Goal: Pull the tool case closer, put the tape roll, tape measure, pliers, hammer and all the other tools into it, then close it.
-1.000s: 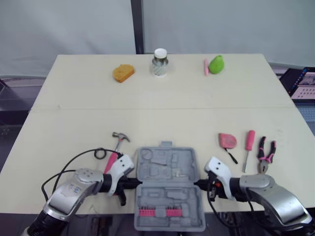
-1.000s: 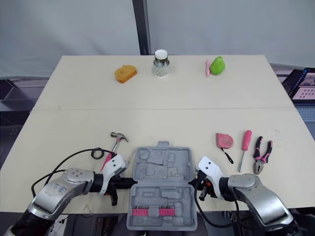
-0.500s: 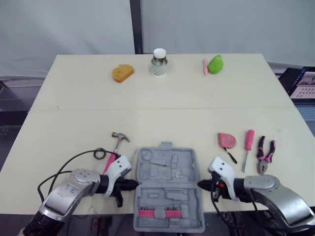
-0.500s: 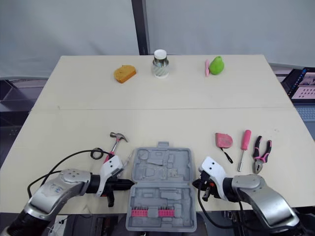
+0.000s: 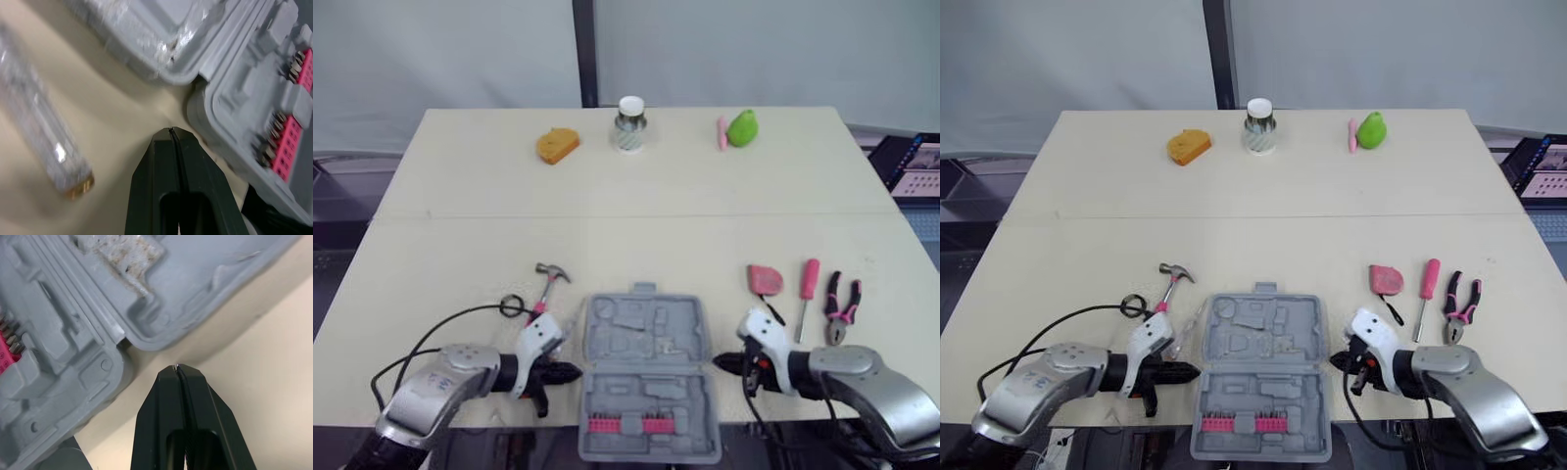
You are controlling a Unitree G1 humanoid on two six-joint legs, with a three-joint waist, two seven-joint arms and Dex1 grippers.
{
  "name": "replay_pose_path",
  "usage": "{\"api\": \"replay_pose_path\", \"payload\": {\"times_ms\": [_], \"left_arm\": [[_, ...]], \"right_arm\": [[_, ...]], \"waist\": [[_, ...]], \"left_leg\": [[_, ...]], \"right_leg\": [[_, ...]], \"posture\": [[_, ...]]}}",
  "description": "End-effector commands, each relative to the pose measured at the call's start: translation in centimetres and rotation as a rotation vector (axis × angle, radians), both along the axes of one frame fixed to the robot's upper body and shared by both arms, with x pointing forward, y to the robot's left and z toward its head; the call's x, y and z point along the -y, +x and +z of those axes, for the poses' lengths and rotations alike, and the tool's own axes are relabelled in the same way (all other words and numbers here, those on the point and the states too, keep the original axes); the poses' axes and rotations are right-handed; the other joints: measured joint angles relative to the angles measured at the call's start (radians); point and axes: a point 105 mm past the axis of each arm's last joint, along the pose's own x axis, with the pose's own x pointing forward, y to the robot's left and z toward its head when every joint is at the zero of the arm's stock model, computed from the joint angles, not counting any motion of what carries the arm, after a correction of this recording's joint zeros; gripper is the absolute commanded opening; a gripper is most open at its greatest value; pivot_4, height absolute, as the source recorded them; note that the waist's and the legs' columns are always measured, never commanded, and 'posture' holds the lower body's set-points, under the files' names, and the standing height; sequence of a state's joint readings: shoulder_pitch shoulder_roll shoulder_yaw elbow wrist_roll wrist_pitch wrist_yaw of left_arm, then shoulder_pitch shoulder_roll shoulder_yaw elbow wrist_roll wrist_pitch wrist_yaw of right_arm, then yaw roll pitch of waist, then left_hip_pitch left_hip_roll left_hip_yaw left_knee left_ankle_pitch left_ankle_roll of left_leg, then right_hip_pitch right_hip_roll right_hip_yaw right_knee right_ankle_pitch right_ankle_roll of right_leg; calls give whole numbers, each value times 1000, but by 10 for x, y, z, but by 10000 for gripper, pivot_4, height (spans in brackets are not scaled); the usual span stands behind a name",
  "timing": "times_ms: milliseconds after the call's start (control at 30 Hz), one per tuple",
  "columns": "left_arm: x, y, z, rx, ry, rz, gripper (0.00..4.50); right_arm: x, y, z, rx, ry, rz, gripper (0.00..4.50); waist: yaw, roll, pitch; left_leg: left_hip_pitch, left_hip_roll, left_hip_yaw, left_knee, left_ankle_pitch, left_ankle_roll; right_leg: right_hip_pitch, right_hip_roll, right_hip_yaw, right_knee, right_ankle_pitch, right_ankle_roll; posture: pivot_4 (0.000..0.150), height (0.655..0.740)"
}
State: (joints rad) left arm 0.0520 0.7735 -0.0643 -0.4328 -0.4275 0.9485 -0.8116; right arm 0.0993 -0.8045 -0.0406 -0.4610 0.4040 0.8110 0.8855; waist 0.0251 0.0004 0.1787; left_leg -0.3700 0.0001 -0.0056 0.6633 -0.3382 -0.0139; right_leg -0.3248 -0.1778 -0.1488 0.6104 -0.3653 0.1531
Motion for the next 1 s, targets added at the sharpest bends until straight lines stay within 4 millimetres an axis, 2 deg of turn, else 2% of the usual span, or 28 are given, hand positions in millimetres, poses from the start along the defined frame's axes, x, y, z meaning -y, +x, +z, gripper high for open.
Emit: {"api": "replay_pose_path", "payload": {"times_ms": [33, 100, 200, 233, 267, 367, 433, 500, 600, 700, 867, 1000], "left_arm": [[-17, 6, 47, 112, -85, 55, 0], [-43, 11, 69, 177, -108, 154, 0], [-109, 18, 81, 248, -42, 400, 8405], [-135, 15, 78, 256, 14, 482, 14212], [-155, 11, 73, 259, 73, 543, 18149], [-193, 3, 64, 269, 159, 662, 33401], [-217, -3, 62, 288, 193, 754, 44364], [-235, -9, 61, 309, 214, 820, 45000], [-251, -14, 60, 335, 219, 880, 45000], [-254, -17, 56, 336, 231, 881, 45000], [-249, -14, 53, 341, 219, 871, 45000], [-233, -4, 52, 362, 192, 829, 45000]], "right_arm": [[33, 5, 35, 94, 77, -64, 764], [64, 4, 48, 115, 118, -152, 764], [126, 1, 58, 120, 130, -346, 0], [150, 1, 62, 135, 131, -429, 5871], [170, 1, 64, 155, 117, -495, 8421], [208, 1, 65, 192, 72, -612, 22888], [231, 1, 66, 218, 49, -694, 34121], [247, 1, 64, 238, 28, -751, 44428], [258, 2, 57, 240, 4, -777, 44827], [261, 5, 55, 249, 3, -786, 44827], [259, 12, 56, 266, 5, -783, 44827], [240, 21, 59, 275, 23, -703, 44827]], "waist": [[2, 0, 0], [5, 0, 0], [4, 0, 0], [3, 0, 0], [1, 0, 0], [-5, 0, 0], [-5, -1, 1], [-7, -1, 1], [-6, -1, 1], [-6, -1, 1], [-10, -1, 1], [-9, -1, 1]], "left_leg": [[0, 0, 0, 0, 0, 0], [1, 0, -1, 1, 0, 0], [1, 0, 0, 1, 0, 0], [1, 0, 0, 0, 0, 1], [2, 0, 1, 0, 0, 1], [3, 0, 3, -3, 0, 1], [3, 0, 4, -3, 0, 1], [3, 1, 4, -2, 0, 1], [3, 1, 4, -3, 0, 1], [3, 1, 4, -2, 0, 1], [3, 1, 4, -2, 0, 1], [3, 1, 4, -2, 0, 1]], "right_leg": [[0, 0, 0, 0, 0, 0], [2, 0, 0, 0, 0, 0], [2, 0, -1, -1, 0, 0], [2, 0, -1, -1, 0, 0], [2, 0, -1, -1, 0, 0], [2, 0, 0, -4, 0, 0], [1, 0, 0, -4, 0, 0], [1, 0, 0, -3, 0, 0], [1, 0, 0, -3, 0, 0], [1, 0, 0, -3, 0, 1], [1, 0, 0, -3, 0, 1], [1, 0, 1, -3, 0, 1]], "posture": [[1500, 7400], [1500, 7400], [1500, 7400], [1500, 7400], [1500, 7400], [1500, 7400], [1500, 7400], [1500, 7400], [1500, 7400], [1500, 7400], [1500, 7400], [1500, 7400]]}}
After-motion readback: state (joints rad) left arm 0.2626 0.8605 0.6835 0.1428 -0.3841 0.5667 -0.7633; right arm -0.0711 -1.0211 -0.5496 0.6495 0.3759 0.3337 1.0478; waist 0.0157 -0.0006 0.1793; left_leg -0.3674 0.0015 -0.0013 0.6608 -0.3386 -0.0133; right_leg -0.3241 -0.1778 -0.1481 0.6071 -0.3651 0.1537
